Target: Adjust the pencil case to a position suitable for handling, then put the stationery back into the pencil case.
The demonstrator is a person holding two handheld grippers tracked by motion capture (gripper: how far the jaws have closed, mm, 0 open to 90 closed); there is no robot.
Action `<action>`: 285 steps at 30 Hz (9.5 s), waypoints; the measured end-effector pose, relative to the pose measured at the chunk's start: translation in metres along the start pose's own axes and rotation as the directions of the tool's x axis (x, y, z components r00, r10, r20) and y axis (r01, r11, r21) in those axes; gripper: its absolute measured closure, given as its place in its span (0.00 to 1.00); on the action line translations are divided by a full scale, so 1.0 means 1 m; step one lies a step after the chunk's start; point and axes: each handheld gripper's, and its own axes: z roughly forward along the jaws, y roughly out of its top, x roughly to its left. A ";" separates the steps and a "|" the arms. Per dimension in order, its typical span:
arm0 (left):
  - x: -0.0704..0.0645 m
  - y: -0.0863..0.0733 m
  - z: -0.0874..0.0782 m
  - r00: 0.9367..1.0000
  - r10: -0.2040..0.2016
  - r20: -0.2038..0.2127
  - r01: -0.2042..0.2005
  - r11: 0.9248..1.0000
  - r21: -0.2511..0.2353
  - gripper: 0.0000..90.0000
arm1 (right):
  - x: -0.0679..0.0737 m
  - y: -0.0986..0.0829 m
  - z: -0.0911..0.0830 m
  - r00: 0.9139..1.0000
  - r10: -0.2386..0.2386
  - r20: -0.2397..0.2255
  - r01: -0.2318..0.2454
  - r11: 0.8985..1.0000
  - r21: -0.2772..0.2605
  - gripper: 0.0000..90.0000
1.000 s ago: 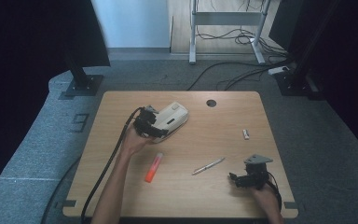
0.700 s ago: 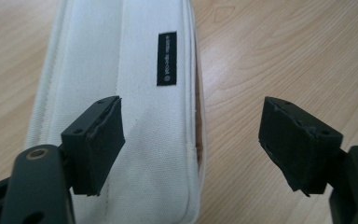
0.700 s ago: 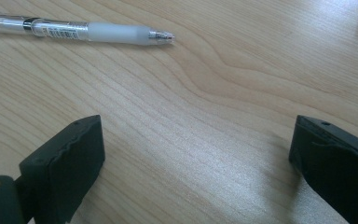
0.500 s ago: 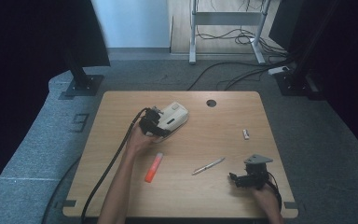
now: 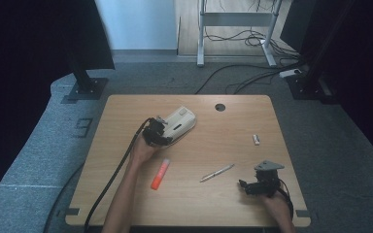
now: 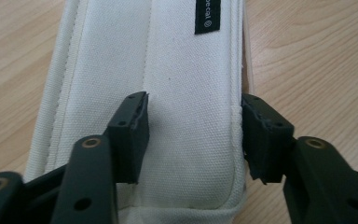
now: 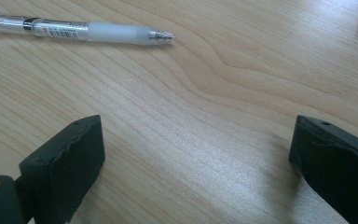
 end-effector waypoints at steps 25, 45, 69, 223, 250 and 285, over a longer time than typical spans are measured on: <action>-0.004 -0.015 -0.029 1.000 -0.028 0.005 0.029 0.998 -0.063 0.82 | 0.000 0.000 0.000 1.000 0.000 0.000 0.000 1.000 0.000 0.03; -0.005 -0.043 -0.063 0.987 -0.102 0.122 0.114 0.989 -0.095 0.84 | 0.000 0.000 0.000 1.000 0.001 0.000 -0.001 1.000 0.001 0.03; -0.018 -0.074 -0.084 0.979 -0.090 0.181 0.117 0.982 -0.146 0.85 | 0.002 0.001 0.001 1.000 0.007 0.007 -0.008 1.000 0.008 0.01; -0.023 -0.081 -0.085 0.979 -0.064 0.192 0.103 0.974 -0.201 0.84 | -0.027 0.102 0.033 0.994 0.021 -0.105 -0.025 0.999 -0.043 0.80; -0.023 -0.081 -0.088 0.980 -0.065 0.186 0.105 0.971 -0.216 0.85 | 0.026 0.133 0.067 0.979 -0.075 -0.191 0.068 0.997 -0.042 0.80; -0.024 -0.081 -0.091 0.983 -0.057 0.177 0.097 0.970 -0.225 0.85 | 0.079 0.170 0.117 0.957 -0.151 -0.246 0.151 0.988 -0.019 0.80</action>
